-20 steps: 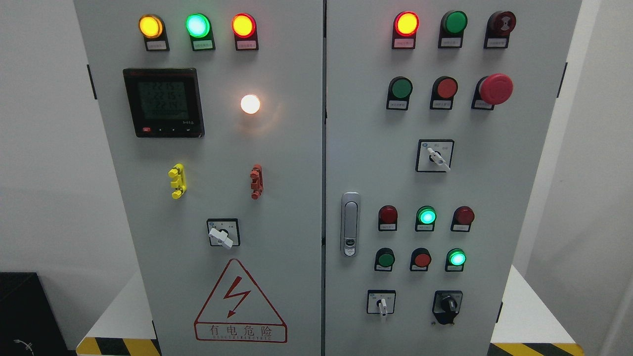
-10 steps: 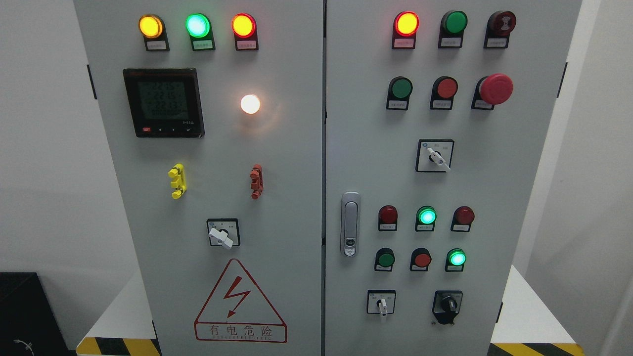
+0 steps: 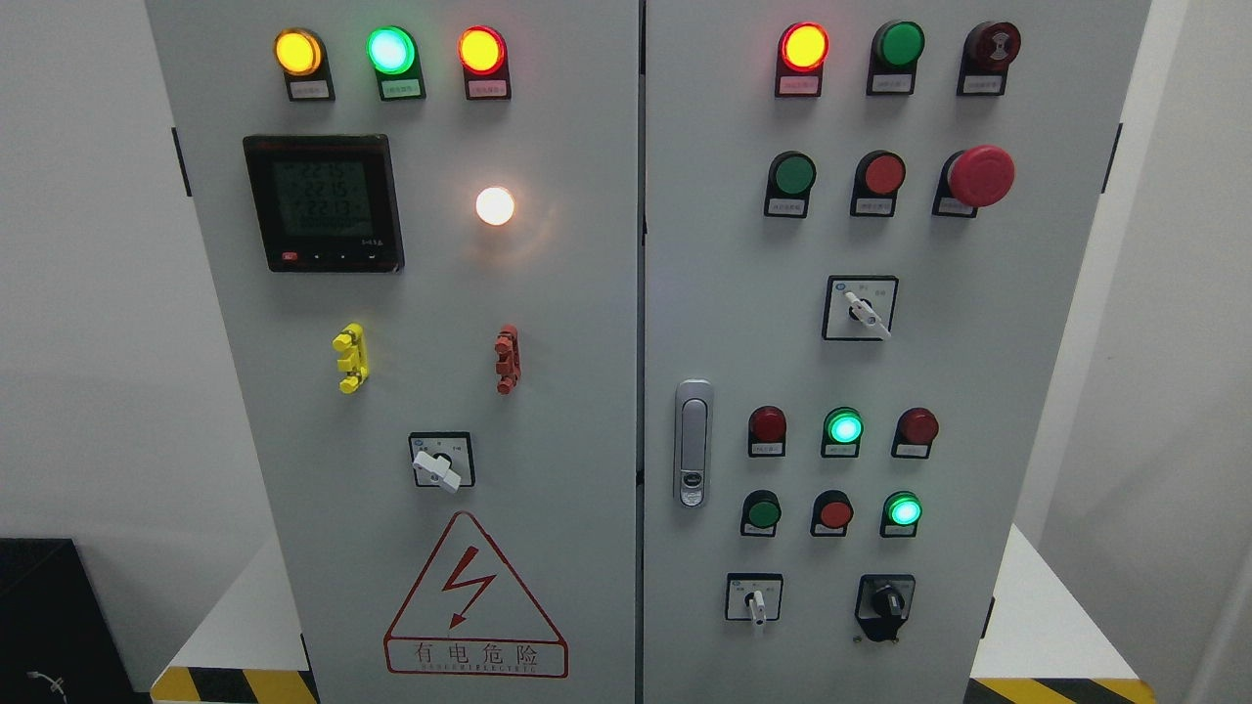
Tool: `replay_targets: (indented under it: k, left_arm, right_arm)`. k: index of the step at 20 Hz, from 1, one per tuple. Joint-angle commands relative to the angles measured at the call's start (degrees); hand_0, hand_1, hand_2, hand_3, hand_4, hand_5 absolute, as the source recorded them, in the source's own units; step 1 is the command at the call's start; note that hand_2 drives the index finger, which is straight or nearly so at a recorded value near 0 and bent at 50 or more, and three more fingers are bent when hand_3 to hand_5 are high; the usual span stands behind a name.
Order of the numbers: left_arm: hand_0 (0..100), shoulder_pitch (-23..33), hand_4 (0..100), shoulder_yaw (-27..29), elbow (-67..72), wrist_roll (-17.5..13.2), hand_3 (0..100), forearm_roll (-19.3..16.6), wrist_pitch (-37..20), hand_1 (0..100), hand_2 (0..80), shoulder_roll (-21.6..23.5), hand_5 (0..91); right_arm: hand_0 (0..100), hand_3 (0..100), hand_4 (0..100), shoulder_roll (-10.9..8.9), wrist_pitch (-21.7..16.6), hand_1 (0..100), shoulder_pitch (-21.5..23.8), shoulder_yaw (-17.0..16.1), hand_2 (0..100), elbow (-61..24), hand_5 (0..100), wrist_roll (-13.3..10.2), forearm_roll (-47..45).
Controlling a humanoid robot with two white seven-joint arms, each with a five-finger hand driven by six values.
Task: Flip black knob to close circuit
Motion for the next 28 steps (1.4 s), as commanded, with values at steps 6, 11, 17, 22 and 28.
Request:
replay_targets:
  k: [6, 11, 17, 22, 28]
  left_arm:
    - [0, 0.0, 0, -1.23, 1.23, 0.0, 0, -1.23, 0.04, 0, 0.0, 0.0, 0.0]
    - [0, 0.0, 0, -1.23, 1.23, 0.0, 0, -1.23, -0.04, 0, 0.0, 0.0, 0.0]
    - [0, 0.0, 0, -1.14, 1.23, 0.0, 0, -1.23, -0.04, 0, 0.0, 0.0, 0.0]
    - [0, 0.0, 0, -1.23, 1.23, 0.0, 0, -1.23, 0.04, 0, 0.0, 0.0, 0.0]
    - [0, 0.0, 0, -1.14, 1.23, 0.0, 0, -1.23, -0.04, 0, 0.0, 0.0, 0.0]
  right_arm:
    - [0, 83, 63, 0.96, 0.59, 34, -0.1, -1.61, 70, -8.86, 62, -0.05, 3.41]
    - [0, 84, 64, 0.87, 0.95, 34, -0.28, -2.66, 71, -12.55, 63, -0.05, 4.55]
    - [0, 87, 67, 1.22, 1.3, 33, -0.45, -5.91, 73, -17.65, 68, -0.05, 10.96]
    - [0, 92, 73, 1.22, 1.3, 32, -0.37, -6.18, 77, -22.04, 75, -0.05, 13.87]
    - [0, 94, 75, 1.13, 1.3, 32, -0.45, -7.76, 77, -25.82, 77, -0.05, 17.38]
